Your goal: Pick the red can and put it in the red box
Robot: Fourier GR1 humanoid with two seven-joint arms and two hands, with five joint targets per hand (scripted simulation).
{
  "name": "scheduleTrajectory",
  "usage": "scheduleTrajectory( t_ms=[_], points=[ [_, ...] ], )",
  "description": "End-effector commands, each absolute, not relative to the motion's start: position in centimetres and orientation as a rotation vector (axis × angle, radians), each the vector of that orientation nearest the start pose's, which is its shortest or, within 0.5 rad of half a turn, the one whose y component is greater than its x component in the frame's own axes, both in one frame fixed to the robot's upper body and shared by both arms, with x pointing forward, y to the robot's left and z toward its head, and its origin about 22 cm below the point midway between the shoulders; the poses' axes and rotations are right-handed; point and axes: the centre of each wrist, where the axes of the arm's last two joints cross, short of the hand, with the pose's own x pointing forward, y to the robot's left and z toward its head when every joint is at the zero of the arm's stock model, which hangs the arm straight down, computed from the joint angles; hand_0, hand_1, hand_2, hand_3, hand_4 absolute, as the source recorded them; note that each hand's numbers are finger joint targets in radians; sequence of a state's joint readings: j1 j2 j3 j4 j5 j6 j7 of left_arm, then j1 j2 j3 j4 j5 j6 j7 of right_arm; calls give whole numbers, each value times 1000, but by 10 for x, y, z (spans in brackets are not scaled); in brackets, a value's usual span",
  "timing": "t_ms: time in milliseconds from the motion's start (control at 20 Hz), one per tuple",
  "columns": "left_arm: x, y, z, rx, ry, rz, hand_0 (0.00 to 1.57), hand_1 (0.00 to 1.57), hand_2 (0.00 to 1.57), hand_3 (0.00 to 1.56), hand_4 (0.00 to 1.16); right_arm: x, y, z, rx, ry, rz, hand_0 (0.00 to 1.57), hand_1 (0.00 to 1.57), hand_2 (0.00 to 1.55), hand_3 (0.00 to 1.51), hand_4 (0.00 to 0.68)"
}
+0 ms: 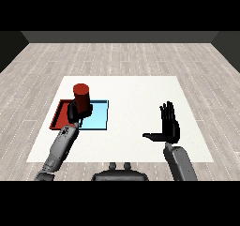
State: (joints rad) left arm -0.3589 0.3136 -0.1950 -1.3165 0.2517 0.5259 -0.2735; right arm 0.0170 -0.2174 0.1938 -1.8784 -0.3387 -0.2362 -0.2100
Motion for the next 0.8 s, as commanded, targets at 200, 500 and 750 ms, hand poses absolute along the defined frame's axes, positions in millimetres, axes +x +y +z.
scheduleTrajectory(
  t_ms=[200, 500, 750],
  points=[
    [334, 335, 33, 667, -1615, -33, 1571, 1571, 1550, 1488, 1112, 216, -242, 51, 126, -1939, -173, 0, 0, 0, 0, 0],
    [329, 371, -20, 826, -1302, -117, 1571, 1571, 1550, 1466, 1049, 229, -229, 41, 108, -1928, -185, 0, 0, 0, 0, 0],
    [328, 389, -40, 897, -1051, -151, 940, 940, 849, 673, 891, 237, -242, 40, 113, -1926, -189, 0, 0, 0, 0, 0]
  ],
)
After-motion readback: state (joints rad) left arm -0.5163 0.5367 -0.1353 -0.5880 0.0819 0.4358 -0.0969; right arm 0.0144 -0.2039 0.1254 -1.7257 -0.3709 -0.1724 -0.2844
